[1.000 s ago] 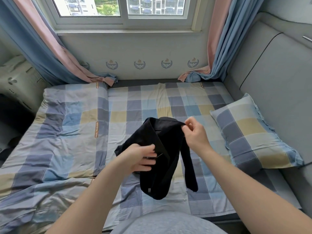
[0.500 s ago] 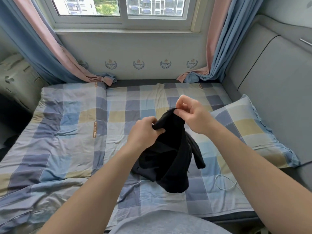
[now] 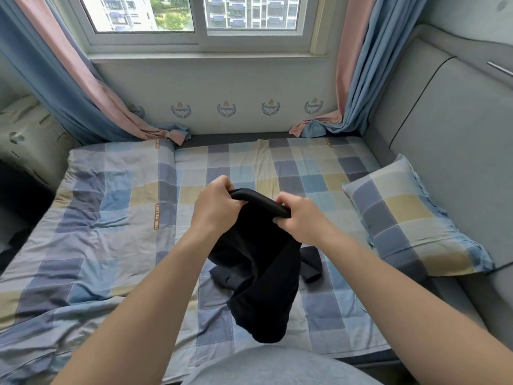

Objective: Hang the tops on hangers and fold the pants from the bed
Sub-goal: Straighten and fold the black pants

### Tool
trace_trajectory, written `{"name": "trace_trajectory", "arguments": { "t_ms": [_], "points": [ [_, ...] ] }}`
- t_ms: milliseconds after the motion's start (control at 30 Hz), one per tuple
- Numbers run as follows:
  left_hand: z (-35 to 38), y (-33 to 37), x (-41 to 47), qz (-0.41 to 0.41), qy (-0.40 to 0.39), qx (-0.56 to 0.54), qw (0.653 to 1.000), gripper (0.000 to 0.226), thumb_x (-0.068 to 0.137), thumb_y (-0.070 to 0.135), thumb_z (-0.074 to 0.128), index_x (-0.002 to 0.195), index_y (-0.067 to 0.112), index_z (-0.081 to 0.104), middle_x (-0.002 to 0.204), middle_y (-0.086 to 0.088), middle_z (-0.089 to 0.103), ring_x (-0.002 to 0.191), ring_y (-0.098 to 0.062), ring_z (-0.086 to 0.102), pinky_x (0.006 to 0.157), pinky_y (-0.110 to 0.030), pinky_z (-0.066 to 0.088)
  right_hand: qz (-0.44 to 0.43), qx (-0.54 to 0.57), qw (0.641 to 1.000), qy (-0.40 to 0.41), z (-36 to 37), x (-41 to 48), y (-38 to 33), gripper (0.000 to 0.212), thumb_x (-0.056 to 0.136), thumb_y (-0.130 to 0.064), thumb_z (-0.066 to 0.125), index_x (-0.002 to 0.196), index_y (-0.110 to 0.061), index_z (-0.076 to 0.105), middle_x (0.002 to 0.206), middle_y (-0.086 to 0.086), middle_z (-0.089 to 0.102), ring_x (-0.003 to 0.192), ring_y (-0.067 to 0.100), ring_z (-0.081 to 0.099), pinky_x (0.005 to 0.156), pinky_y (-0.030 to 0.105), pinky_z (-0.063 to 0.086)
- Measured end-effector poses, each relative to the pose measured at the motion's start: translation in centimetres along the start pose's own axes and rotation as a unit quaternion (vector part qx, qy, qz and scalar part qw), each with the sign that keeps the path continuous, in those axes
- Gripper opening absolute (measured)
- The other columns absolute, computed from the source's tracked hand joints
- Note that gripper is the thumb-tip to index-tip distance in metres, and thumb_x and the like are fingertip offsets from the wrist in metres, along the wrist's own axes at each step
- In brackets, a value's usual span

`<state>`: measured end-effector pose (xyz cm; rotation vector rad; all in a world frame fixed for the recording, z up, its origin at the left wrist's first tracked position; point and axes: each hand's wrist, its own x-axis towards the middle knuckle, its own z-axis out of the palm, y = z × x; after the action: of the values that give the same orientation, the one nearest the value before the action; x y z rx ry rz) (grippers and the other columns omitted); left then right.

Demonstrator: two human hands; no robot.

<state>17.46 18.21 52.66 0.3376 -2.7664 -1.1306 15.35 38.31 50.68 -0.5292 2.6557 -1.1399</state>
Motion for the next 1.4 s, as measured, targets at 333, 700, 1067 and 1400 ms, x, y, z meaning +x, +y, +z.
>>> {"name": "trace_trajectory", "arguments": {
  "t_ms": [333, 700, 1067, 1400],
  "points": [
    [-0.8, -2.8, -0.8, -0.053, 0.051, 0.009, 0.997, 0.023, 0.088, 0.019, 0.068, 0.076, 0.017, 0.048, 0.073, -0.003, 0.056, 0.067, -0.016, 0.052, 0.052, -0.027, 0.032, 0.212, -0.189, 0.951, 0.117, 2.6, -0.2, 7.4, 0.018, 0.086, 0.002, 0.046, 0.089, -0.015, 0.045, 0.085, 0.004, 0.055, 0.069, 0.026, 0.049, 0.053, 0.032, 0.033],
    [1.1, -12.8, -1.0, -0.17, -0.012, 0.107, 0.98, 0.026, 0.085, 0.007, 0.068, 0.082, 0.017, 0.044, 0.082, -0.006, 0.055, 0.073, -0.023, 0.051, 0.058, -0.035, 0.037, 0.25, -0.247, 0.923, 0.158, -1.3, -2.7, 13.9, 0.029, 0.081, 0.009, 0.045, 0.085, -0.019, 0.051, 0.091, 0.003, 0.051, 0.083, 0.03, 0.048, 0.063, 0.032, 0.035],
    [3.1, -20.1, -5.0, -0.277, -0.014, 0.161, 0.947, 0.024, 0.086, -0.003, 0.049, 0.097, 0.017, 0.055, 0.109, -0.014, 0.053, 0.086, -0.03, 0.048, 0.076, -0.037, 0.041, 0.307, -0.229, 0.917, 0.111, 0.0, -4.4, 16.2, 0.023, 0.086, 0.005, 0.047, 0.093, -0.015, 0.055, 0.1, 0.009, 0.054, 0.079, 0.031, 0.052, 0.066, 0.036, 0.047],
    [1.9, -21.8, -5.1, -0.542, -0.05, -0.162, 0.823, 0.017, 0.103, 0.012, 0.038, 0.098, 0.01, 0.054, 0.063, -0.021, 0.067, 0.042, -0.029, 0.063, 0.044, -0.025, 0.048, 0.471, 0.251, 0.818, 0.213, 0.6, -3.3, 16.8, 0.047, 0.096, 0.005, 0.024, 0.087, -0.009, 0.068, 0.094, 0.021, 0.063, 0.049, 0.026, 0.06, 0.034, 0.022, 0.046]
  ]
}}
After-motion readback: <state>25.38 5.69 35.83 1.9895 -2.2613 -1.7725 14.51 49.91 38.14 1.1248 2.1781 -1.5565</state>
